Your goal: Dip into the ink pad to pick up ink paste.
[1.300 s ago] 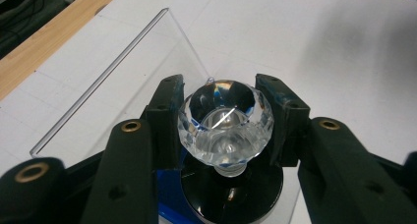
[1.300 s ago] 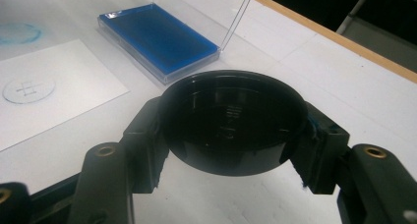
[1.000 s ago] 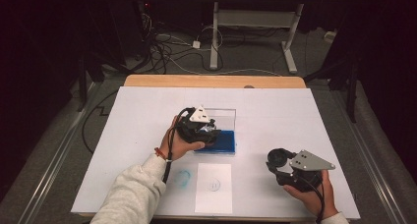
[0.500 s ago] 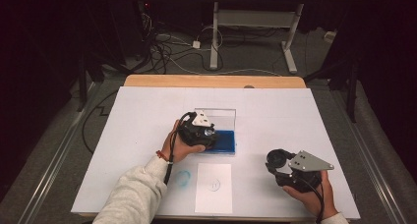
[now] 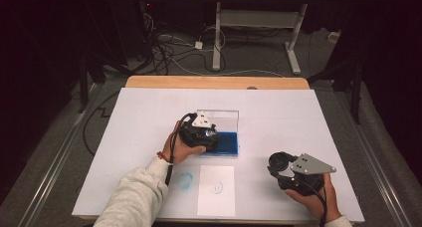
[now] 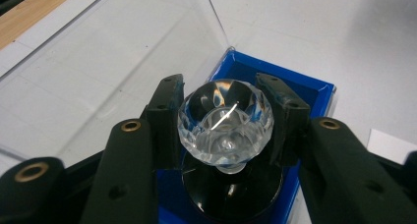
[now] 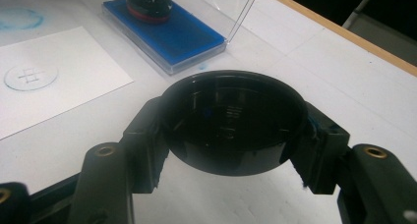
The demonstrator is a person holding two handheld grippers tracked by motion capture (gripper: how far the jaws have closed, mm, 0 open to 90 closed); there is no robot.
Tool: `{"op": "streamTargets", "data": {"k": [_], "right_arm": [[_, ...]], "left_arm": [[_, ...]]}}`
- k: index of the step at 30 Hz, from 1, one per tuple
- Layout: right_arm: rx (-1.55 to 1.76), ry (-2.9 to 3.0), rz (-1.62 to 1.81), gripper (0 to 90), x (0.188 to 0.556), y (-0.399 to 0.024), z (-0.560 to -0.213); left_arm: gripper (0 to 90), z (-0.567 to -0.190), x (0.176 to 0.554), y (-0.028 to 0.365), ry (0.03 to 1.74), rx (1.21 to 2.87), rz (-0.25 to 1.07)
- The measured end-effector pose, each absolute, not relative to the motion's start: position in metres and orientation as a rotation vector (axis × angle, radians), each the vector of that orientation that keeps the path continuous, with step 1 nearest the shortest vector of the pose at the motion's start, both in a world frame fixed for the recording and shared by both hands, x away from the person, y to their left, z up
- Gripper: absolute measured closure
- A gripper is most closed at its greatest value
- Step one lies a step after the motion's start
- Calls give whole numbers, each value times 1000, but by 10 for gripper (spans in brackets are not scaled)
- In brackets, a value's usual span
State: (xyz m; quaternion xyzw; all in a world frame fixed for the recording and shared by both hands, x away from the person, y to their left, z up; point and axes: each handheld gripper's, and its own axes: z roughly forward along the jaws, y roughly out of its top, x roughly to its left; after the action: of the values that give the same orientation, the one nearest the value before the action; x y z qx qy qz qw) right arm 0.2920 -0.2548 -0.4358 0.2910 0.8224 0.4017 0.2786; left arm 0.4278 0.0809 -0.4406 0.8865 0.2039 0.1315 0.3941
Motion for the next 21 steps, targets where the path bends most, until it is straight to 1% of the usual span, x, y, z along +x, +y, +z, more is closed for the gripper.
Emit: {"op": "streamTargets", "data": {"k": [4, 8, 21], "right_arm": [[777, 2211, 1078, 387, 292, -255, -436], [778, 2216, 1077, 387, 292, -254, -436], [769, 2224, 1076, 387, 291, -253, -437]], "left_arm": [[546, -441, 428, 87, 511, 2263, 318], [547, -440, 425, 84, 491, 2292, 345], [546, -439, 425, 82, 535, 2296, 324]]}}
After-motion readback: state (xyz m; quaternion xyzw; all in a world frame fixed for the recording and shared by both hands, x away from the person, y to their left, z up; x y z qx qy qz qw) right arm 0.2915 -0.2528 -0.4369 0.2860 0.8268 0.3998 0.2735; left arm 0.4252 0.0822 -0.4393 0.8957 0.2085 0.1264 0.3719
